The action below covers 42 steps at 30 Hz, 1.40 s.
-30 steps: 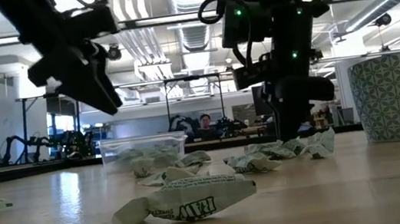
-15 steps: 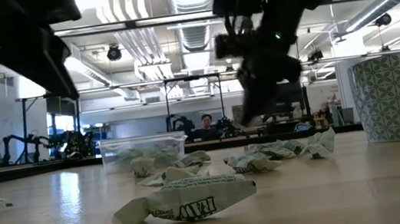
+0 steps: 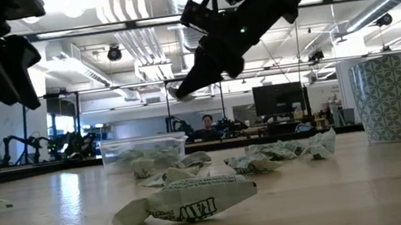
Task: Pick and place Stevia / Truvia into bins
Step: Put the stevia packet into the transparent bin
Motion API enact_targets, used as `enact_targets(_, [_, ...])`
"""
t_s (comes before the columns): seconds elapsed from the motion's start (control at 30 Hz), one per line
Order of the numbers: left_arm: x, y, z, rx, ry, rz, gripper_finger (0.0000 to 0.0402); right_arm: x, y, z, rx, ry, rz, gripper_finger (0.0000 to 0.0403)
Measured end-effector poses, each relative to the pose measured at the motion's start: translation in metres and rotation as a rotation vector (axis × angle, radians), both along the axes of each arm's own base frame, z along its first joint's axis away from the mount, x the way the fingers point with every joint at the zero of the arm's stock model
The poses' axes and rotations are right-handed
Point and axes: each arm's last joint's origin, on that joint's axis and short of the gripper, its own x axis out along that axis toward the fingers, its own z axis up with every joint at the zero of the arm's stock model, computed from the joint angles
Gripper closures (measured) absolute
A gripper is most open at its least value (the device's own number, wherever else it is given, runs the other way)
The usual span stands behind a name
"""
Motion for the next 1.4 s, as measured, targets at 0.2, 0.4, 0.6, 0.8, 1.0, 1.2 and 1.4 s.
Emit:
enact_targets(0.2, [0.001, -0.006, -0.007, -0.004, 0.018, 0.016, 0.0188, 0.009, -0.018, -0.008, 0.000, -0.062, -0.037, 0.0394])
enact_targets(0.4, [0.003, -0.010, -0.011, -0.019, 0.033, 0.003, 0.0188, 0.019, -0.030, -0.019, 0.052, -0.049, -0.069, 0.0394])
enact_targets(0.6, [0.003, -0.011, -0.011, -0.024, 0.033, -0.002, 0.0188, 0.031, -0.032, -0.021, 0.076, -0.034, -0.065, 0.0387])
enact_targets(0.8, [0.003, -0.012, -0.011, -0.024, 0.031, -0.005, 0.0188, 0.036, -0.037, -0.018, 0.089, 0.015, -0.077, 0.0326])
enact_targets(1.0, [0.003, -0.017, -0.022, -0.072, 0.072, -0.044, 0.0188, 0.032, -0.033, -0.001, 0.072, 0.022, -0.056, 0.0264])
enact_targets(1.2, [0.001, -0.028, -0.040, -0.134, 0.223, -0.077, 0.0189, 0.016, -0.019, 0.016, 0.064, 0.121, 0.009, 0.0248])
enact_targets(1.4, [-0.002, -0.032, -0.049, -0.153, 0.330, -0.060, 0.0189, 0.007, -0.005, 0.025, 0.075, 0.160, 0.033, 0.0260])
